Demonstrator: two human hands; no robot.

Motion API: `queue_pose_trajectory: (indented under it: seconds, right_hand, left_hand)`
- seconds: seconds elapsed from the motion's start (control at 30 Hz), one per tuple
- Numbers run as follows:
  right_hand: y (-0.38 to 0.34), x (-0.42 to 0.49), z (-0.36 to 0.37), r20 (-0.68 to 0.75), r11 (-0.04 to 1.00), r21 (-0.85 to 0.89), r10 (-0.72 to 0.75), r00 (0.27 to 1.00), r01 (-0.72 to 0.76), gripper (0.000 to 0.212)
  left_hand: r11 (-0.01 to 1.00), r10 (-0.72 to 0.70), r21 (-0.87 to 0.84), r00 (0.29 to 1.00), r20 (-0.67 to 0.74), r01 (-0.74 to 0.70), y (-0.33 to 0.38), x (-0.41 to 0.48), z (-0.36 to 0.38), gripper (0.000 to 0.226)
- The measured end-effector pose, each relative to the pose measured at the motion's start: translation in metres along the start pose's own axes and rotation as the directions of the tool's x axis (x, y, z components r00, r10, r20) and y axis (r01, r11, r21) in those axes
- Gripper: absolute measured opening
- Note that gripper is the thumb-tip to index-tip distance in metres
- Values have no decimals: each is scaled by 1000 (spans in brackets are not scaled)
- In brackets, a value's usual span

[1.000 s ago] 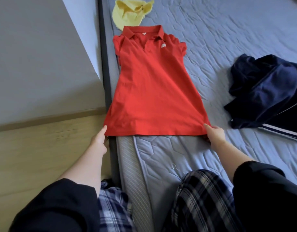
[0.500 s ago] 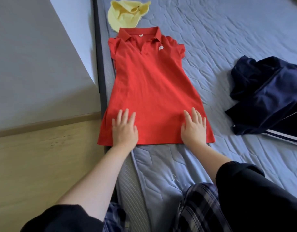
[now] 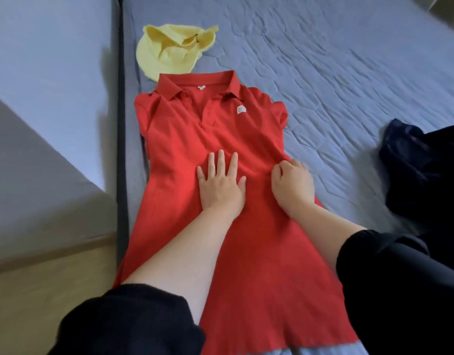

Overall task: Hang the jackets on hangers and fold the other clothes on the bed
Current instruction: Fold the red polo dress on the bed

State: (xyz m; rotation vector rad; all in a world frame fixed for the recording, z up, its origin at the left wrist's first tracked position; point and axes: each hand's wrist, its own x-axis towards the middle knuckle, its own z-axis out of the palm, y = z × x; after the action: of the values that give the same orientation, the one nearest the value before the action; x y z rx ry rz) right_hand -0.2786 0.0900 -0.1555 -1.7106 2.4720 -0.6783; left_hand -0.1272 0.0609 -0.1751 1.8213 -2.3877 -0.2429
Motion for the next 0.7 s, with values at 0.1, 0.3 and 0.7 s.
queue_pose_trajectory:
  seconds: [0.1, 0.3, 0.7]
  right_hand:
    - [4, 44, 0, -132, 971, 193, 167, 977, -140, 22]
    - [8, 132, 3, 477, 297, 674, 524, 706, -676, 41]
    - [12, 166, -30, 59, 544, 640, 670, 740, -543, 13]
  left_hand:
    - [1000, -16, -27, 998, -69, 14, 0, -2, 26, 66]
    - [999, 2, 40, 988, -155, 5, 1, 7, 36, 68]
    - [1000, 8, -11, 984, -177, -10, 0, 4, 32, 64]
